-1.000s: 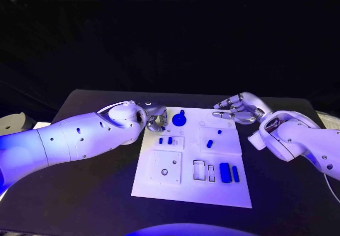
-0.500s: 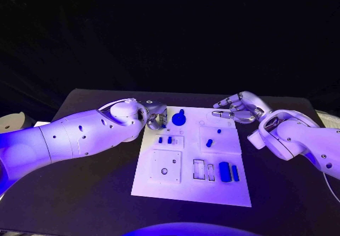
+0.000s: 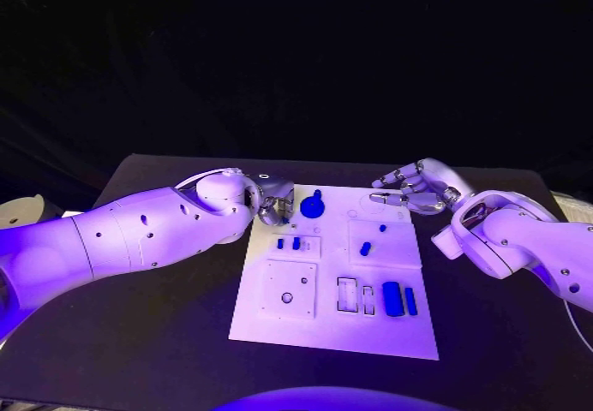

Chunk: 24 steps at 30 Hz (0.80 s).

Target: Assemble the parts on the task board

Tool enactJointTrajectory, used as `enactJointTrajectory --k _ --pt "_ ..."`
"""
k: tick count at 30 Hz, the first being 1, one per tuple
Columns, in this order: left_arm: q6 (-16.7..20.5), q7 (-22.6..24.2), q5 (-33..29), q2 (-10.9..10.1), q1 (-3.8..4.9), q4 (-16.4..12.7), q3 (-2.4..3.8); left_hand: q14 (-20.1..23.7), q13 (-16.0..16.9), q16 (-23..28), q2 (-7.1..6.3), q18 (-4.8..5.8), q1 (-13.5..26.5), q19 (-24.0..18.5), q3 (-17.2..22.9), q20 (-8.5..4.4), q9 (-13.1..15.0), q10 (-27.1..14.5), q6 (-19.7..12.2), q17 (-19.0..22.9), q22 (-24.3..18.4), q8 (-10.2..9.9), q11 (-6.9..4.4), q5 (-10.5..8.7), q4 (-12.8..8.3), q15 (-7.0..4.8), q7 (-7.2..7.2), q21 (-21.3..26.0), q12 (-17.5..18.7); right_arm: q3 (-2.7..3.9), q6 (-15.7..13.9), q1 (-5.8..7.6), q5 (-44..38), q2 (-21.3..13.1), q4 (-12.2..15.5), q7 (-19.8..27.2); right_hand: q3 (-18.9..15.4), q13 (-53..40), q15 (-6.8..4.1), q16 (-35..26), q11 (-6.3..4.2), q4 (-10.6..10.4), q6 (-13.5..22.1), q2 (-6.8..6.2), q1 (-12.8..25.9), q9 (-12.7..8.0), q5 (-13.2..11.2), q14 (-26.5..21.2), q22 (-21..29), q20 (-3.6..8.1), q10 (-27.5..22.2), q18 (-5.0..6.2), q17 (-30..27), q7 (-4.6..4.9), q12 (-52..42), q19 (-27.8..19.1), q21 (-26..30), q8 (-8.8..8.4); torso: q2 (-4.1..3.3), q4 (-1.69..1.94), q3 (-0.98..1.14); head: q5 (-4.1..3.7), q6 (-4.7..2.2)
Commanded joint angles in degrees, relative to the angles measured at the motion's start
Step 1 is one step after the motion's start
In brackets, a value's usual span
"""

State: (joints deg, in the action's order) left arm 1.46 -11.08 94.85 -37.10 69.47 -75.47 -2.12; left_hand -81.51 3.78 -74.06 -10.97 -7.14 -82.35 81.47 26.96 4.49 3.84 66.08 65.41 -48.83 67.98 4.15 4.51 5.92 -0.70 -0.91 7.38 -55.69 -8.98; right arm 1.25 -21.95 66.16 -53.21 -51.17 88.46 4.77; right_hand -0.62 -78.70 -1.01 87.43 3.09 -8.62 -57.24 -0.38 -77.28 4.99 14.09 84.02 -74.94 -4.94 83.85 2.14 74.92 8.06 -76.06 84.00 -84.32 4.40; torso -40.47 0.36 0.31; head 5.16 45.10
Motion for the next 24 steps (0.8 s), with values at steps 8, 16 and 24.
enactJointTrajectory --k 8,16,24 --pt "-6.64 -0.62 -0.25 0.84 -1.06 0.65 -1.21 0.25 -0.07 -0.51 -1.13 0.59 2.29 -0.14 -0.33 0.72 -0.12 0.4 -0.65 0.09 0.16 -0.55 0.16 -0.13 0.58 0.64 0.64 0.21 1.94 0.0 0.62 -0.02 -0.11 -0.07 0.21 0.41 -0.34 -2.47 -0.26 -0.11 -0.09 0.12 -0.35 0.38 0.37 0.05 0.07 5.03 -3.89 0.26 0.07 0.32 11.0 -0.02 0.17 0.92 0.29 -0.04 0.01 -0.01 0.07 -0.05 0.18" --pt "-7.12 -1.24 -0.25 0.96 -1.07 0.87 -1.3 0.23 0.04 -0.72 -0.95 0.57 2.29 -0.13 -0.38 0.81 -0.05 0.82 -0.56 -0.18 0.36 -0.4 0.14 -0.03 0.62 0.63 0.68 0.08 2.45 0.0 0.61 -0.02 -0.11 -0.12 0.28 0.4 -0.34 -2.47 -0.26 -0.11 -0.09 0.12 -0.35 0.38 0.37 0.05 0.07 5.03 -3.89 0.26 0.07 0.32 11.0 -0.02 0.17 0.92 0.29 -0.04 -0.01 0.03 0.04 -0.14 0.15" --pt "-8.12 -1.75 -0.25 0.94 -1.08 1.15 -1.32 -0.03 0.2 -1.15 0.64 0.81 -0.06 0.38 1.86 0.65 0.1 3.1 0.91 -0.75 1.61 -0.04 -0.14 -0.33 -0.67 0.33 0.8 -1.59 2.74 0.0 0.64 -0.02 -0.11 -0.13 0.28 0.36 -0.34 -2.47 -0.26 -0.11 -0.09 0.12 -0.35 0.38 0.37 0.05 0.07 5.03 -3.89 0.26 0.07 0.32 11.0 -0.02 0.17 0.92 0.29 -0.04 -0.03 0.01 0.03 -0.12 0.28"
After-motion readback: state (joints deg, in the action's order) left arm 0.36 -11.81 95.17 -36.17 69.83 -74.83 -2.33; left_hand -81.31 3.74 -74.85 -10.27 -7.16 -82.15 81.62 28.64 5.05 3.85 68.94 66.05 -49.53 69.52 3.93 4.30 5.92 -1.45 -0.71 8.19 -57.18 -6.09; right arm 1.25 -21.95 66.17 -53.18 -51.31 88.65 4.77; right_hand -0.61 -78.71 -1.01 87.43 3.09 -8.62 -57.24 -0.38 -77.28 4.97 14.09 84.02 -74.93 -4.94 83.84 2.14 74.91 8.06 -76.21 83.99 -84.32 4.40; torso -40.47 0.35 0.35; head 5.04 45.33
